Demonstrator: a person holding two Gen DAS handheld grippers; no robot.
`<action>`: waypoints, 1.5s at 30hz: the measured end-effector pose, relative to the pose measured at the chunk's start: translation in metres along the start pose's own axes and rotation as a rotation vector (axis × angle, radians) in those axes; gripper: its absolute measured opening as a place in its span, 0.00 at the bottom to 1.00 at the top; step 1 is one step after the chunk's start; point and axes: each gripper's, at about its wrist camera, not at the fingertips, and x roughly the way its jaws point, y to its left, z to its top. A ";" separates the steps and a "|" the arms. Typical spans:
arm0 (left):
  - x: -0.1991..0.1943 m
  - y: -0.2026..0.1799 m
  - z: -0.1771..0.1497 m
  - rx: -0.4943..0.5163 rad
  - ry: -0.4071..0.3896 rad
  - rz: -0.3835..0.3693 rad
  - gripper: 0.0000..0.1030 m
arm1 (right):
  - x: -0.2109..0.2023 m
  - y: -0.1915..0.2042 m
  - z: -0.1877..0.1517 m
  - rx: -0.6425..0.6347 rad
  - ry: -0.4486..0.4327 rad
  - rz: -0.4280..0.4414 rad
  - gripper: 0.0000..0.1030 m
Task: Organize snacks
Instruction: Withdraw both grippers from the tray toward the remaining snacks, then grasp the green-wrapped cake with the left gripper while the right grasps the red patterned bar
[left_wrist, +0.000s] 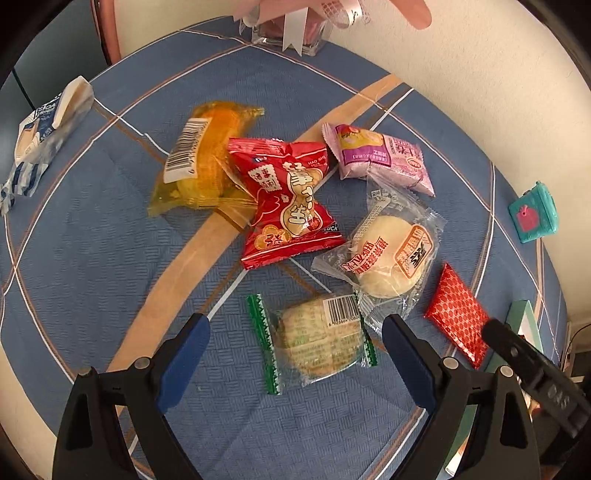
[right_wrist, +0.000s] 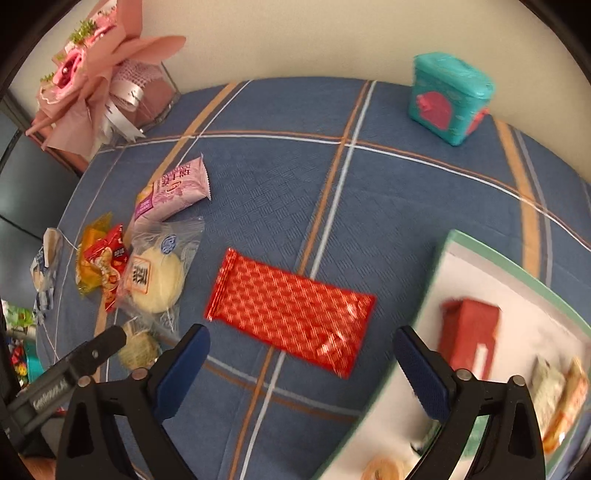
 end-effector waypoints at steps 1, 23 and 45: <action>0.003 -0.001 0.001 -0.001 0.005 0.001 0.92 | 0.005 0.000 0.004 -0.002 0.006 0.005 0.95; 0.034 -0.005 0.006 -0.024 0.066 -0.035 0.92 | 0.025 0.005 -0.013 -0.029 0.083 0.100 0.82; 0.034 -0.018 0.007 0.021 0.057 -0.009 0.71 | 0.029 0.046 -0.033 -0.089 0.020 -0.155 0.55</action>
